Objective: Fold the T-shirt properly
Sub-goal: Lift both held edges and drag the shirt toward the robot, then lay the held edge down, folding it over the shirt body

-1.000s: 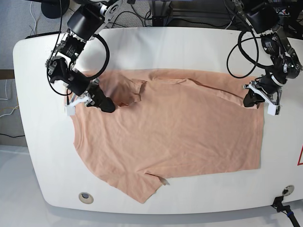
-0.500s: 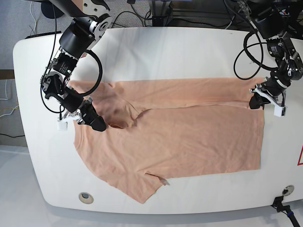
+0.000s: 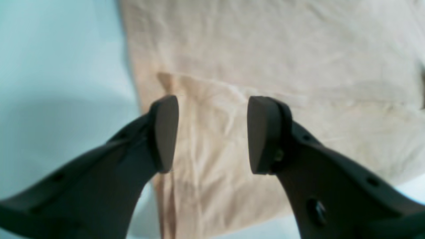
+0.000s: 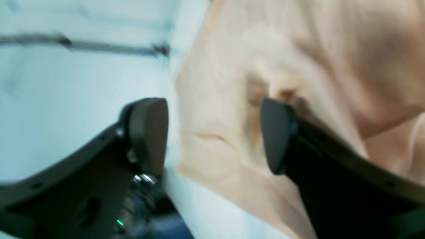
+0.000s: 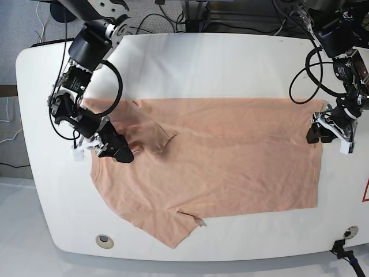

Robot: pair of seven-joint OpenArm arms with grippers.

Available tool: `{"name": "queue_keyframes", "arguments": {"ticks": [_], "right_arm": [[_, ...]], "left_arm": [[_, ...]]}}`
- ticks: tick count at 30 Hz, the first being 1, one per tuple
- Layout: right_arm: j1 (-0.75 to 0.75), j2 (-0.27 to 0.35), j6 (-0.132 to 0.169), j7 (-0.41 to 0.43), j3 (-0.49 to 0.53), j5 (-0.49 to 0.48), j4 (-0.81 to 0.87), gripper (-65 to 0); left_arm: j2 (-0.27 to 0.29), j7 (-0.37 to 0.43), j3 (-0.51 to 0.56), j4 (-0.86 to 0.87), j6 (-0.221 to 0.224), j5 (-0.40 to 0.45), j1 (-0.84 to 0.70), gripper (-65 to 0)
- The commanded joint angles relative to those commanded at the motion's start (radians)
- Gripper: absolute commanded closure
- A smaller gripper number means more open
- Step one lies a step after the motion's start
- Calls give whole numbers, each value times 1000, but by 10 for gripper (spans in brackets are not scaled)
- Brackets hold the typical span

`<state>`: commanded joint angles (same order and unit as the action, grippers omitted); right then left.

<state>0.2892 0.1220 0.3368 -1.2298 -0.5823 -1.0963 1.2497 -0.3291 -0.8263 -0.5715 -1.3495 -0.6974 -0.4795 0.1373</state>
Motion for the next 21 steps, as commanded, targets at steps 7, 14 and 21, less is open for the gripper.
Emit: {"name": "queue_keyframes", "arguments": {"ticks": [7, 14, 21], "right_arm": [[-57, 109, -3, 2, 169, 3, 295, -435], [-190, 213, -3, 2, 196, 40, 456, -435], [-318, 210, 5, 84, 198, 442, 666, -435]], "left_arm": [[-3, 103, 0, -218, -1, 143, -123, -310], [2, 110, 6, -321, -1, 152, -250, -309], [-18, 250, 110, -358, -1, 155, -358, -309]]}}
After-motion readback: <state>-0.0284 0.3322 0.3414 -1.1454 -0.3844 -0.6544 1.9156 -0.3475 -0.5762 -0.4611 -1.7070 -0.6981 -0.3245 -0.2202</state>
